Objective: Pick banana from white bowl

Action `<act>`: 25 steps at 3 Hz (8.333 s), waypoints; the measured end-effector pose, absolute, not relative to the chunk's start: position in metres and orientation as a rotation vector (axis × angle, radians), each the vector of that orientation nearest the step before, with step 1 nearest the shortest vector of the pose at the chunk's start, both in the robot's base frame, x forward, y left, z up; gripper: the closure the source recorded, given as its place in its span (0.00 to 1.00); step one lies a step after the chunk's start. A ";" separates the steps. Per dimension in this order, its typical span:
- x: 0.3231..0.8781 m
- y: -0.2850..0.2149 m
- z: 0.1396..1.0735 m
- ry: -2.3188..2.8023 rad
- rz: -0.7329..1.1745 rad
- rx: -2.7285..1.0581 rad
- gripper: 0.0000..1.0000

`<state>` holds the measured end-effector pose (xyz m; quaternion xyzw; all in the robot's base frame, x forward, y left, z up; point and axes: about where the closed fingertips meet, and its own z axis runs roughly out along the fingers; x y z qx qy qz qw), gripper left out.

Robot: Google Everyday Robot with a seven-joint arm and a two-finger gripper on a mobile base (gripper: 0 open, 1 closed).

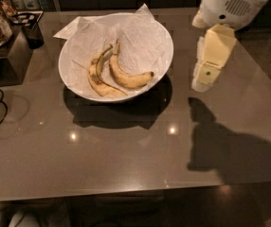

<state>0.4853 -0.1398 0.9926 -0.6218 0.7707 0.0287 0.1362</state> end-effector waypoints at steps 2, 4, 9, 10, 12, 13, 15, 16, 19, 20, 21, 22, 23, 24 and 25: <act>0.510 -0.113 0.999 2.212 0.105 -1.723 0.00; 0.547 -0.059 0.993 2.274 0.135 -1.699 0.16; 0.595 0.004 0.933 2.452 0.121 -1.675 0.40; 0.601 0.008 0.915 2.513 0.114 -1.657 0.41; 0.606 0.014 0.888 2.594 0.109 -1.647 0.51; 0.610 0.015 0.879 2.617 0.101 -1.644 0.51; 0.618 0.006 0.864 2.662 0.097 -1.614 0.47; 0.622 0.004 0.854 2.688 0.108 -1.608 0.49; 0.625 0.002 0.843 2.714 0.133 -1.613 0.64; 0.625 0.002 0.843 2.714 0.133 -1.613 0.88; 0.625 0.002 0.843 2.714 0.133 -1.612 1.00; 0.631 0.006 0.845 2.680 0.126 -1.602 1.00; 0.624 0.004 0.860 2.651 0.110 -1.610 1.00; 0.620 0.001 0.873 2.624 0.115 -1.620 1.00; 0.619 -0.004 0.883 2.605 0.119 -1.623 1.00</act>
Offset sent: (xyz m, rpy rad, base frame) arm 0.0375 0.0540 0.0072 0.0886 0.0276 -0.1019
